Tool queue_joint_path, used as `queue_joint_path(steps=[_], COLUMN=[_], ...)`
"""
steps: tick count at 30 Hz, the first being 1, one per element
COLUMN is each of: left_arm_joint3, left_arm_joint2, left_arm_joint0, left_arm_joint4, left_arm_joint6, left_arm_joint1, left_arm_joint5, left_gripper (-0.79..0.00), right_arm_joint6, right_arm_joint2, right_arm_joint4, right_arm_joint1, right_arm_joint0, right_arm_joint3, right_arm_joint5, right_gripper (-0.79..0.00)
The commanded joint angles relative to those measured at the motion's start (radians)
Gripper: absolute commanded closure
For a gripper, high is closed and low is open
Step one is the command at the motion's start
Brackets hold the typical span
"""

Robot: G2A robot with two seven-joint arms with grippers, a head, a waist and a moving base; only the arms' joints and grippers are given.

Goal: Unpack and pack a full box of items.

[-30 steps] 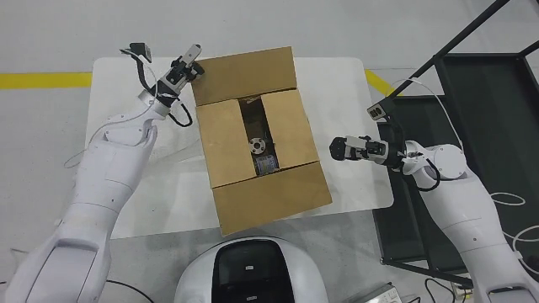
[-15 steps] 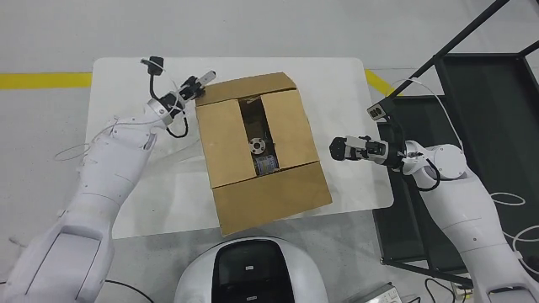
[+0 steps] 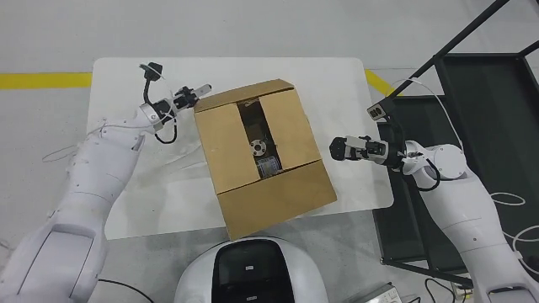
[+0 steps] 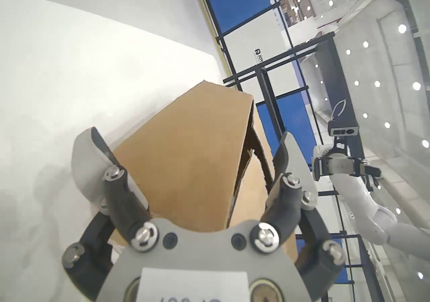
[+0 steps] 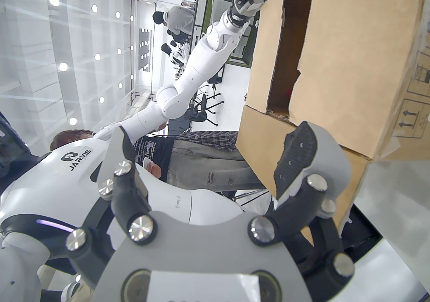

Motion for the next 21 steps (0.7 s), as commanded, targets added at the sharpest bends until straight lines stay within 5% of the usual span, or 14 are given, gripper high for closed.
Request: queue_joint_path(steps=[1, 8, 21], left_arm_joint3=[-0.018, -0.159, -0.619], left_arm_joint2=[-0.027, -0.136, -0.366], left_arm_joint0=[0.004, 0.075, 0.401], left_arm_joint4=[-0.037, -0.208, -0.469], left_arm_joint6=[0.033, 0.048, -0.374], left_arm_joint1=[0.005, 0.035, 0.137], left_arm_joint5=[-0.016, -0.068, 0.084], left_gripper=[-0.785, -0.785, -0.785], right_arm_joint6=[0.000, 0.000, 0.000], right_arm_joint2=[0.000, 0.000, 0.000], right_arm_joint4=[0.000, 0.000, 0.000], right_arm_joint1=[0.000, 0.000, 0.000], right_arm_joint0=[0.000, 0.000, 0.000], right_arm_joint3=[0.000, 0.000, 0.000], right_arm_joint5=[0.000, 0.000, 0.000], right_gripper=[-0.785, -0.785, -0.785])
